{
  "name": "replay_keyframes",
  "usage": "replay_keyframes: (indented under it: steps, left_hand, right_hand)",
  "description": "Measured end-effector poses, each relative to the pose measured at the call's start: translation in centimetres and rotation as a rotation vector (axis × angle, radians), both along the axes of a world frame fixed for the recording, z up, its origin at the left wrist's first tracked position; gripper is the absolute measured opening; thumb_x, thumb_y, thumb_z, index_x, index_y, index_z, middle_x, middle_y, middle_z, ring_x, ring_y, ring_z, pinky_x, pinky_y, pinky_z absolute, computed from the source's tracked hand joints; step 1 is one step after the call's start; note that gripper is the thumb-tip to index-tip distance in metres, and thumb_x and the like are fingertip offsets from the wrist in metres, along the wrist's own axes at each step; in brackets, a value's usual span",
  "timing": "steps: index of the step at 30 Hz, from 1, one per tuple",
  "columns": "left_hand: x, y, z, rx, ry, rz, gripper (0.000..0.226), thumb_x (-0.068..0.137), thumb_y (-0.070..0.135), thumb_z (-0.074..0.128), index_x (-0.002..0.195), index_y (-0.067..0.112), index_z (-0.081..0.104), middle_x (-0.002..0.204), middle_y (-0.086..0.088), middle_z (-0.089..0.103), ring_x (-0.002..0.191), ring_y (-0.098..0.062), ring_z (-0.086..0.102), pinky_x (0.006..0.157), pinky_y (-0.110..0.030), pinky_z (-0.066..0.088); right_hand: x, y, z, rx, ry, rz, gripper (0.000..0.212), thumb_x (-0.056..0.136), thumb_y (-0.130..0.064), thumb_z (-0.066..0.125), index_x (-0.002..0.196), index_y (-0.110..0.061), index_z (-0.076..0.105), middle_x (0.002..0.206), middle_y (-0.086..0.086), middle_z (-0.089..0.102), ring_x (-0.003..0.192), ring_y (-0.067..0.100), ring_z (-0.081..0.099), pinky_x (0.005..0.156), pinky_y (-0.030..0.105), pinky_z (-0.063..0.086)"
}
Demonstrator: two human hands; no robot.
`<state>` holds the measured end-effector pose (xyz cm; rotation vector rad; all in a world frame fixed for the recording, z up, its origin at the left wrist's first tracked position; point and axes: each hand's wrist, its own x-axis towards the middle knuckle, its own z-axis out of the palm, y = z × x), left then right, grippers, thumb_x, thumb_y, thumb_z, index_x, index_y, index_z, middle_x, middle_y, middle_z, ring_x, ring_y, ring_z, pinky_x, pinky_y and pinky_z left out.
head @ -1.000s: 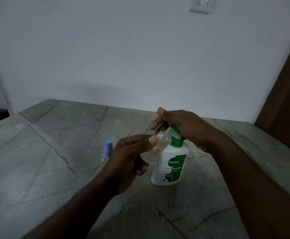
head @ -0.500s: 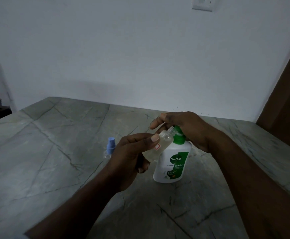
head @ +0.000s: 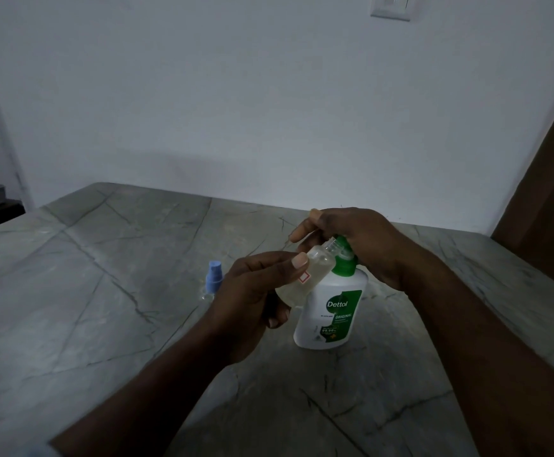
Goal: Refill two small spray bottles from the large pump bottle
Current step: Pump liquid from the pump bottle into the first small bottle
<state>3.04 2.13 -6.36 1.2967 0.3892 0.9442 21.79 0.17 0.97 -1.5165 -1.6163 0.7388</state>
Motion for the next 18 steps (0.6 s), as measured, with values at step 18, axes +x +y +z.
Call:
replay_keyframes:
  steps: [18]
  left_hand:
    - [-0.01, -0.08, 0.09, -0.011, 0.002, -0.011, 0.023, 0.083, 0.033, 0.070, 0.088, 0.012, 0.079, 0.073, -0.005, 0.065, 0.048, -0.013, 0.044, 0.039, -0.020, 0.032]
  right_hand:
    - [0.00, -0.30, 0.32, 0.015, -0.037, 0.000, 0.042, 0.107, -0.036, 0.045, 0.099, -0.015, 0.080, 0.099, 0.002, 0.079, 0.098, 0.026, 0.073, 0.096, 0.045, 0.056]
